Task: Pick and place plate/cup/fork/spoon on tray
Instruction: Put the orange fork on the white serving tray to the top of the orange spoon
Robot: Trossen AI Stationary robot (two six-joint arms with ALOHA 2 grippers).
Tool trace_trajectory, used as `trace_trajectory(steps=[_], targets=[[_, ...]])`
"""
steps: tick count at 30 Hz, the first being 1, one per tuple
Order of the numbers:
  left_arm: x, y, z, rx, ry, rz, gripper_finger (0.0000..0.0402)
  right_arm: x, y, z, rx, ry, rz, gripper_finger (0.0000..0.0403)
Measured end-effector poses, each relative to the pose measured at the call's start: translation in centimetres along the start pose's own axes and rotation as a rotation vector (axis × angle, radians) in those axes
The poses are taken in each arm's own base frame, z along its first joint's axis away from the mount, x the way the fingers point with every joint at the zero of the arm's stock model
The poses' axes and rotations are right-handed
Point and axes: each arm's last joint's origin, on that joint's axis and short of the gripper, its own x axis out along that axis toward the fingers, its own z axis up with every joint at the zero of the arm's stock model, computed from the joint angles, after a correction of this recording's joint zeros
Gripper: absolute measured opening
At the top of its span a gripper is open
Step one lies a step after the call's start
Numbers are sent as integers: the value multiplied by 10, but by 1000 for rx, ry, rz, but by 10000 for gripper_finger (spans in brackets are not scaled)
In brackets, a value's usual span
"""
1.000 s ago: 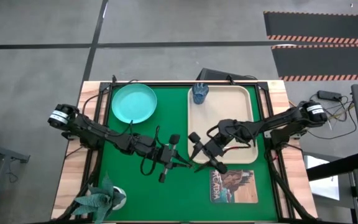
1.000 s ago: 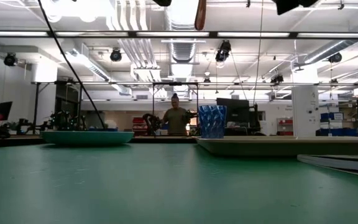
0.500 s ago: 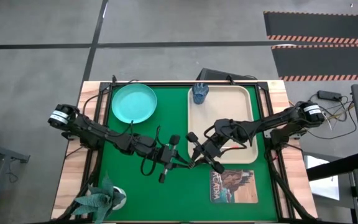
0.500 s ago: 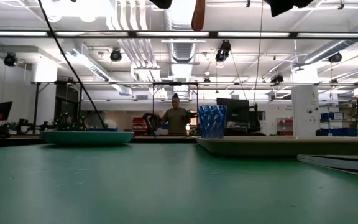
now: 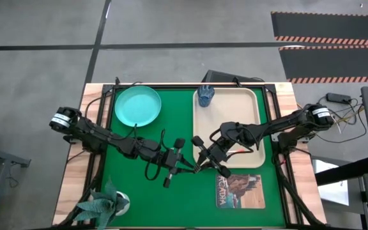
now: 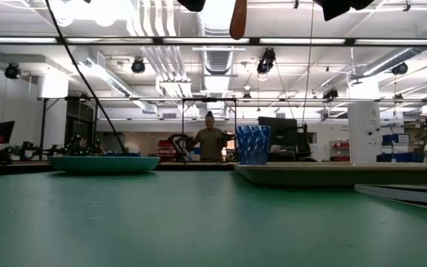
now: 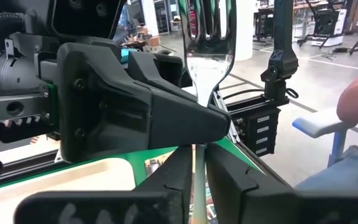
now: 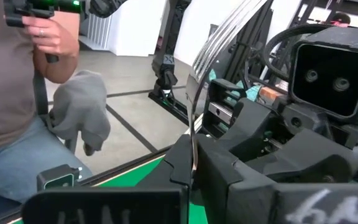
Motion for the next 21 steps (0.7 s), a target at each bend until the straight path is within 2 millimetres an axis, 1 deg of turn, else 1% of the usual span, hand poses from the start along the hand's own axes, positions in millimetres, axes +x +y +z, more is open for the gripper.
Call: trace_trajectory(steps=[6, 11, 14, 16, 18, 21], targets=[[0, 0, -1, 1, 13, 1, 99, 0, 0, 0, 3, 2, 4, 9], [-9, 4, 1, 9, 95, 41, 147, -3, 2, 0, 36, 37, 8, 9], [-19, 6, 1, 17, 190, 100, 160, -8, 5, 4, 64, 74, 12, 9], [-28, 8, 3, 26, 250, 147, 161, -13, 7, 6, 90, 129, -19, 9], [-38, 10, 6, 36, 311, 202, 162, -21, 9, 7, 138, 219, -90, 9], [-51, 14, 9, 52, 379, 318, 162, -35, 12, 6, 226, 401, -253, 9]])
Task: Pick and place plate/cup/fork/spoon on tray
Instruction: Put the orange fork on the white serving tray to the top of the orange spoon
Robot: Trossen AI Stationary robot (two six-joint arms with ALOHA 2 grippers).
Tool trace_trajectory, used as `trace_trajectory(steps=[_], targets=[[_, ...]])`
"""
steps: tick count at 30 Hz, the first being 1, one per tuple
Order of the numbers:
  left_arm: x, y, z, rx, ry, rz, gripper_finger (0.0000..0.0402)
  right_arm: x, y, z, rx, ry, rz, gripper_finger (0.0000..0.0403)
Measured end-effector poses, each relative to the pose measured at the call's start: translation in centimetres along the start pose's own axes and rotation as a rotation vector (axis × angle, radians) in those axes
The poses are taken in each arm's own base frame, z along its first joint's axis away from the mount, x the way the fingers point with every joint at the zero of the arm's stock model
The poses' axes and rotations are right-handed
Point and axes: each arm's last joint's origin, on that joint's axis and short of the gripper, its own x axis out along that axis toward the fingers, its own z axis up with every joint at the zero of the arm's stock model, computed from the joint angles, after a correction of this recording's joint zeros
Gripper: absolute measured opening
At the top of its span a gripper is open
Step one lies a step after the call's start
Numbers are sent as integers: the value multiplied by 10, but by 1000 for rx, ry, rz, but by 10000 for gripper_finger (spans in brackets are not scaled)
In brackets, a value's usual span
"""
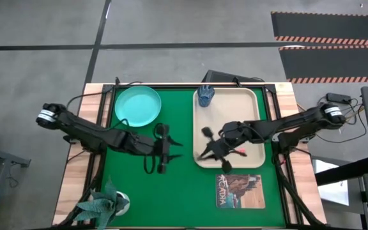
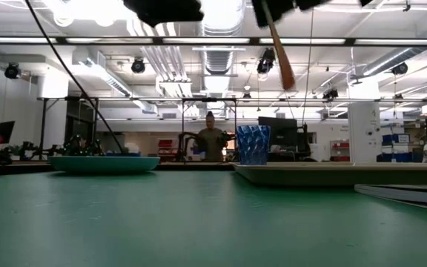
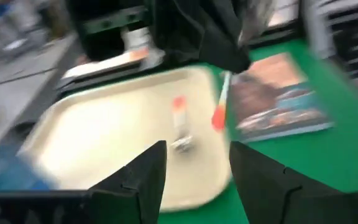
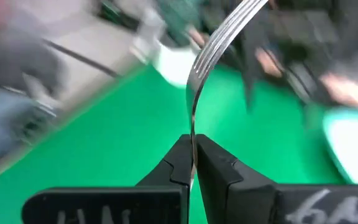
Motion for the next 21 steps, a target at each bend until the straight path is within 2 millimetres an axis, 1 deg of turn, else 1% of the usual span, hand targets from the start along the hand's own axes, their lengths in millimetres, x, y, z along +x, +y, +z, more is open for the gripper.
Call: trace_trajectory(steps=[4, 7, 10, 11, 13, 17, 21], targets=[[-11, 9, -1, -10, 49, 183, 162, -18, -2, -18, 134, 300, -331, 9], [-15, 14, 0, -10, 56, 315, 162, -32, -3, -36, 225, 531, -662, 9], [-16, 17, 0, -8, 65, 404, 162, -43, -2, -56, 295, 690, -983, 9], [-16, 17, -1, -7, 68, 420, 162, -44, 0, -63, 305, 730, -1034, 9], [-15, 17, -2, 2, 75, 428, 162, -42, 1, -73, 338, 772, -1070, 9], [-14, 17, -2, 24, 80, 428, 162, -23, 0, -86, 358, 789, -1087, 9], [-16, 18, -1, 22, 74, 429, 162, -6, -1, -102, 313, 870, -1097, 9]])
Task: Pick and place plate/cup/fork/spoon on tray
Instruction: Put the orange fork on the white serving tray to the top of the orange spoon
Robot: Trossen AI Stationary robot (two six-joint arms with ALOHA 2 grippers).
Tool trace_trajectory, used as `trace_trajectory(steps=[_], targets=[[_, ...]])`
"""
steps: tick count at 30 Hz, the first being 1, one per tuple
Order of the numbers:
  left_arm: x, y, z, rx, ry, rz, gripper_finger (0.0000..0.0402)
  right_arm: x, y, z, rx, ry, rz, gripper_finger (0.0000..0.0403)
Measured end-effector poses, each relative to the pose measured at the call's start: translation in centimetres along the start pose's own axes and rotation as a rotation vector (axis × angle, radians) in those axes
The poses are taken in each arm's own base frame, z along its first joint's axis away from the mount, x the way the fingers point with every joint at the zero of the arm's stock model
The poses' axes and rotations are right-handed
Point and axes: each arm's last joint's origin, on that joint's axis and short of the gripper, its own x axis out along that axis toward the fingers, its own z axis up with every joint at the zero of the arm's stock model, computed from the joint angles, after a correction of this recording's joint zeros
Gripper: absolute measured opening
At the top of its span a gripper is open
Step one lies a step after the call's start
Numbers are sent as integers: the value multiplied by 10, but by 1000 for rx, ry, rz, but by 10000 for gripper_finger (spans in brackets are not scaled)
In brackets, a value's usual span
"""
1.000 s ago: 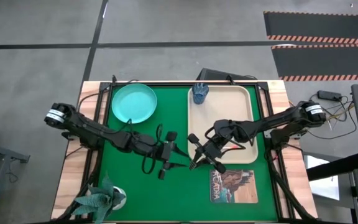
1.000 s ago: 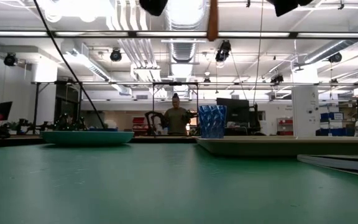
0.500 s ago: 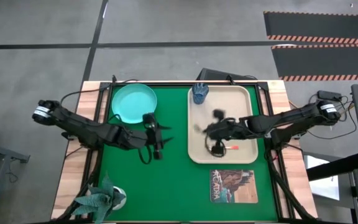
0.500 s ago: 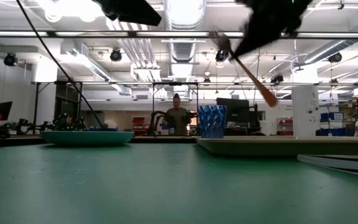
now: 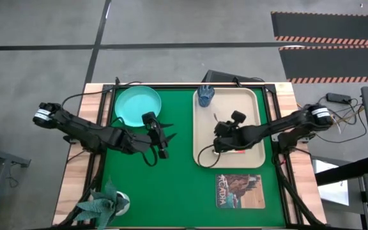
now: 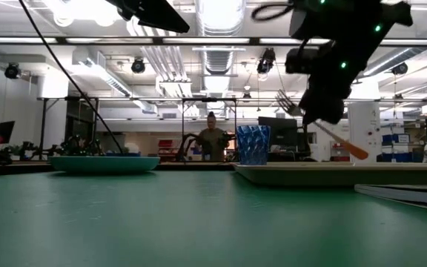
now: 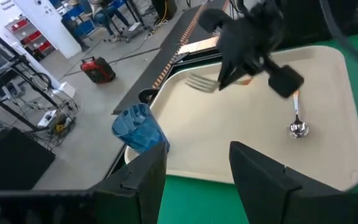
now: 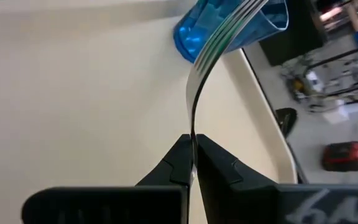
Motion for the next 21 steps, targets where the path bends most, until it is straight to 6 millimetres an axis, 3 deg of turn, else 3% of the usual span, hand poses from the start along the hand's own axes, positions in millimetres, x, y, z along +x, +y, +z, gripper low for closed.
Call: trace_trajectory(steps=[12, 21], targets=[[0, 0, -1, 10, 7, -1, 162, 27, 34, 3, -94, 78, -50, 9], [0, 0, -2, 11, 8, -1, 162, 39, 49, 2, -132, 132, -49, 9]])
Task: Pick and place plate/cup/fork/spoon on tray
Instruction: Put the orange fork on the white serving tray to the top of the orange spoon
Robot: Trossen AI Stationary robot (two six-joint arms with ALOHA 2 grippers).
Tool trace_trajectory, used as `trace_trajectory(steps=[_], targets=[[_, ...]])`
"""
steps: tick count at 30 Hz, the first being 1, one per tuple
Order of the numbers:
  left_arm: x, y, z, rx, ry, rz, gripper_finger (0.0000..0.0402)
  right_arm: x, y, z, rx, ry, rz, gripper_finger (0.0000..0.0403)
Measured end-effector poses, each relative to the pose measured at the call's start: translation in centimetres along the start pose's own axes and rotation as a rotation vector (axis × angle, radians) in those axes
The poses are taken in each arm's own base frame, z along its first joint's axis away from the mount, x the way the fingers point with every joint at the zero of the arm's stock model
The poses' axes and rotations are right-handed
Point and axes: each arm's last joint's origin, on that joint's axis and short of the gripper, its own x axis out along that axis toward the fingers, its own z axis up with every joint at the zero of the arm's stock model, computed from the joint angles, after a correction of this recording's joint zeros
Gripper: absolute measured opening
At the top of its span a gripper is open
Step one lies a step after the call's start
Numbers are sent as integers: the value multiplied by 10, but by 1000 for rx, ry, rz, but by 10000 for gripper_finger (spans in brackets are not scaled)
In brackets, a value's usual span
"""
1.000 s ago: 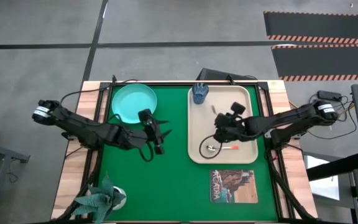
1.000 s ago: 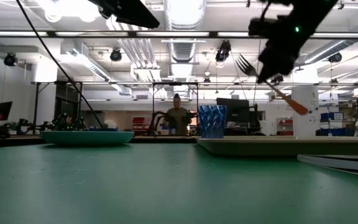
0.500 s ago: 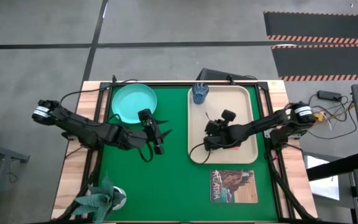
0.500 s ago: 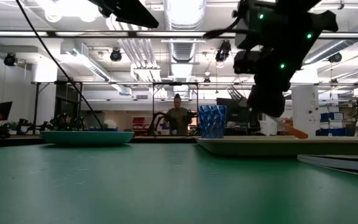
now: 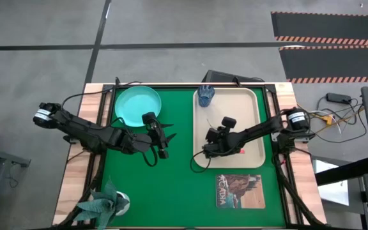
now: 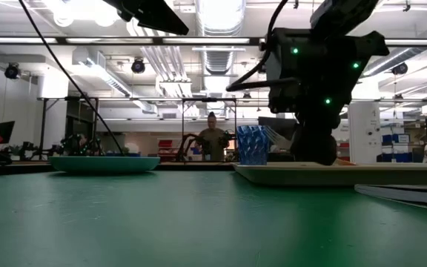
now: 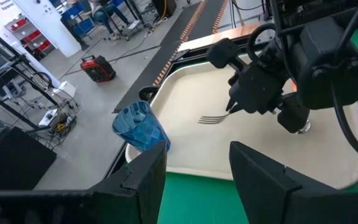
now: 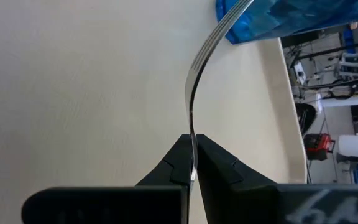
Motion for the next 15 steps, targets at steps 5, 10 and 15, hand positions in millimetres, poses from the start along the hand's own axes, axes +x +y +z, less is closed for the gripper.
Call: trace_trajectory(steps=[5, 10, 15], targets=[[0, 0, 0, 0, 0, 0, 162, 0, 1, 0, 16, 14, 19, 9], [0, 0, 0, 0, 0, 0, 162, 0, 1, 0, 35, 21, 36, 9], [0, 0, 0, 0, 1, 0, 162, 0, 2, -1, 33, 29, 47, 9]])
